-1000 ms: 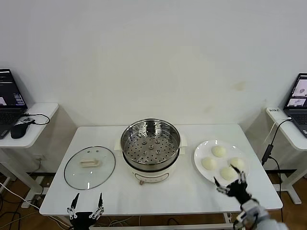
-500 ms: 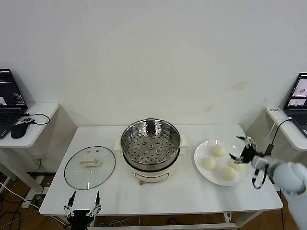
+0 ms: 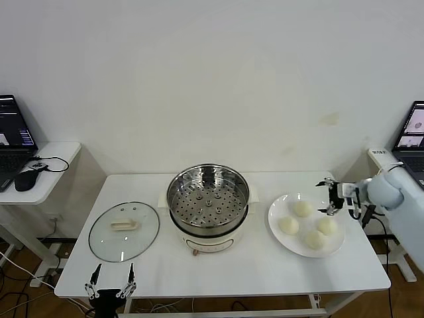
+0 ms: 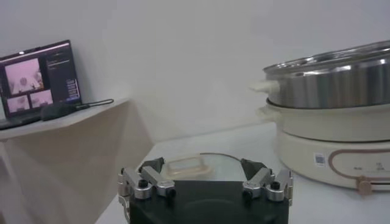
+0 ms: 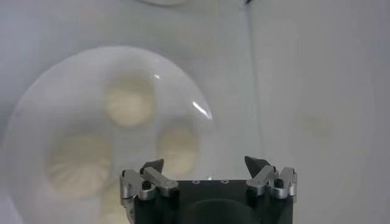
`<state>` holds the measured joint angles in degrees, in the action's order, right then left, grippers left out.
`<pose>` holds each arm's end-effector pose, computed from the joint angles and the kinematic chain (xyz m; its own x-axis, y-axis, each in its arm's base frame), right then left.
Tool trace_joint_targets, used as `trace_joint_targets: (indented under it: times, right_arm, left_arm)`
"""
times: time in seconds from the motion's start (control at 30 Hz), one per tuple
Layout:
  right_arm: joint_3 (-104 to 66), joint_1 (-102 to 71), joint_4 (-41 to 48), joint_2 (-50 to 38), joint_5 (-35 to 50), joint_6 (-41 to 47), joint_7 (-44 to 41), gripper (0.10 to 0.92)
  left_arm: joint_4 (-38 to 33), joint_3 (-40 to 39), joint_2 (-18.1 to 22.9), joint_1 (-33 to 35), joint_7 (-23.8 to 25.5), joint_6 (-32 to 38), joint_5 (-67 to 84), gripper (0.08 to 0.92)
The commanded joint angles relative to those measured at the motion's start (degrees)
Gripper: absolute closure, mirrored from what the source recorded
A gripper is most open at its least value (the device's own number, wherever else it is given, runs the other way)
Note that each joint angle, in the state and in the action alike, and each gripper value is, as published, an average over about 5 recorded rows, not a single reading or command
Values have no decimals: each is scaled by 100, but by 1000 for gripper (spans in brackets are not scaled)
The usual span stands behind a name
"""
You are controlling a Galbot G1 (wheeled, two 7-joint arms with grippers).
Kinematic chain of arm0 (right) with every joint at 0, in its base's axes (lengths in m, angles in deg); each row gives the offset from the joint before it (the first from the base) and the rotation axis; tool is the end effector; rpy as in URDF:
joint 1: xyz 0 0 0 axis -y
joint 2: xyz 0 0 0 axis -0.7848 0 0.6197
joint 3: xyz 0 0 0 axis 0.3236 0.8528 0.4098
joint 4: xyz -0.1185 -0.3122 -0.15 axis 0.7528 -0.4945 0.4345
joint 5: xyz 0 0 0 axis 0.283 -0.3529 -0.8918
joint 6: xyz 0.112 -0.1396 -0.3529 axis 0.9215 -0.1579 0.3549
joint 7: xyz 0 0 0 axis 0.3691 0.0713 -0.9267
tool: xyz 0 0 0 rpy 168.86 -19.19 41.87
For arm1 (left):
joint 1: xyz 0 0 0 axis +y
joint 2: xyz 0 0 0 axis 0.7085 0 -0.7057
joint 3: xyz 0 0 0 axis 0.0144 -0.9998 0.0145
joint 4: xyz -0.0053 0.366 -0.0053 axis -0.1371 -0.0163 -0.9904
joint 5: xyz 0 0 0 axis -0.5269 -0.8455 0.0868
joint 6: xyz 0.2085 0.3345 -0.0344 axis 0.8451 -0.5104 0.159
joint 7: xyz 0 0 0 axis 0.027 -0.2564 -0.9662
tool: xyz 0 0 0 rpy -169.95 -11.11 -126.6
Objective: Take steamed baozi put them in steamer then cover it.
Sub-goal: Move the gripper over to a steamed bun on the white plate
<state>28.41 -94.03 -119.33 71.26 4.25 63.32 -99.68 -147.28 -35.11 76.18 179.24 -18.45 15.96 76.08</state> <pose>0.5661 -0.2452 -0.1874 -0.4512 -0.1799 0.8741 -0.8859 -0.0278 -0.4630 0.1242 0.0640 -0.3897 -0.9802 -0.1415 0.1383 -0.1075 0.9676 0.2285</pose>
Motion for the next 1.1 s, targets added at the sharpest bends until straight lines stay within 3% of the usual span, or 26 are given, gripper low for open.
trace_joint_targets:
  times: [0.03,0.83,1.1]
  right_arm:
    - [1330,1046,1037,338,51,-134,-527,202]
    - [863,788,2811,1863,-1225,-517,39,206]
    - [771,824,3002,2002,-1291,-510,104,274]
  left_arm:
    - [-8,27,-5,2,-2,7,-7,177]
    - [-31,240,-114,14,5,49,-55,177]
    - [-24,240,-106,1,-2,72,-67,177]
